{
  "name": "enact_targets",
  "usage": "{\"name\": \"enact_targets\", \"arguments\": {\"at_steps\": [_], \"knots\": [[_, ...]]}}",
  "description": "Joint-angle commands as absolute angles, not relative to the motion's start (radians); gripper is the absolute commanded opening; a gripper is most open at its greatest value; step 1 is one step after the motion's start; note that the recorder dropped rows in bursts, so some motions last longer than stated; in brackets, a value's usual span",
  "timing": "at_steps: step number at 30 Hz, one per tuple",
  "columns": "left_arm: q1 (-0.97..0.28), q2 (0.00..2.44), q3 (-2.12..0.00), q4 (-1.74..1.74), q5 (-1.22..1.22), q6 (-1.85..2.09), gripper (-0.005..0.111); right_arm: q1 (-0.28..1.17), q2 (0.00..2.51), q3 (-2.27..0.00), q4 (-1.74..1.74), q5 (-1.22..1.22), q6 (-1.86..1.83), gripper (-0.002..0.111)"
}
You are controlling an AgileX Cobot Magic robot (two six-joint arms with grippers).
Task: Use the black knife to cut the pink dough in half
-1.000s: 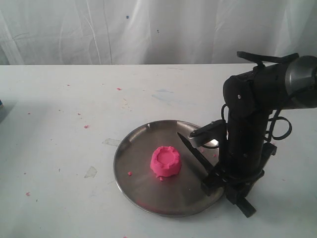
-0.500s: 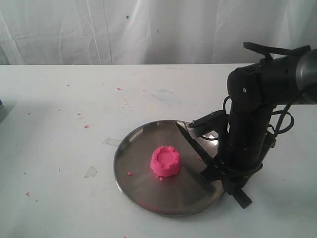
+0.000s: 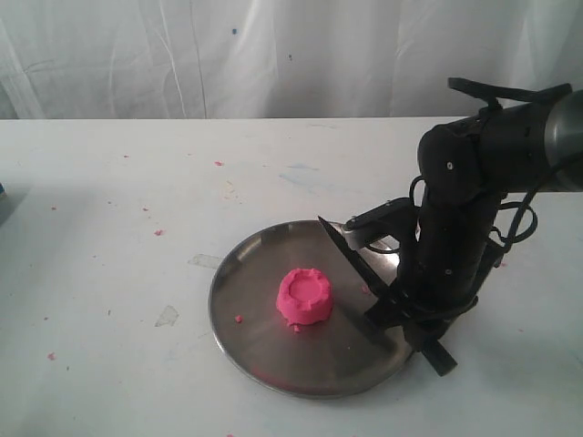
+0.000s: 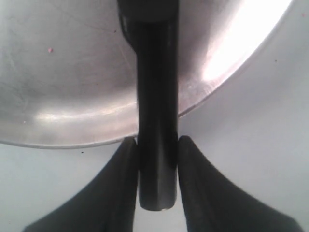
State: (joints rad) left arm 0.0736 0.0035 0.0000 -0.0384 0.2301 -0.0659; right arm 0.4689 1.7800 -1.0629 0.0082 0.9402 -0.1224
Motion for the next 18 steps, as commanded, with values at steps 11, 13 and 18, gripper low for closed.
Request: {"name": "enact_targets", "arguments": {"at_steps": [11,13,18], "knots": [[0.076,0.000,0.000,-0.045,0.233,-0.062,0.000,0.468,1.771,-1.058,0.007,0.954,-0.152,0.035],[0.076,0.000,0.000,-0.045,0.233,-0.062,0.000,0.468,1.771,-1.058,0.007,0.943,-0.152,0.035],[0.076,0.000,0.000,-0.045,0.233,-0.062,0.000,0.468,1.755,-1.072,0.007,0.948,-0.128,0.035]]}}
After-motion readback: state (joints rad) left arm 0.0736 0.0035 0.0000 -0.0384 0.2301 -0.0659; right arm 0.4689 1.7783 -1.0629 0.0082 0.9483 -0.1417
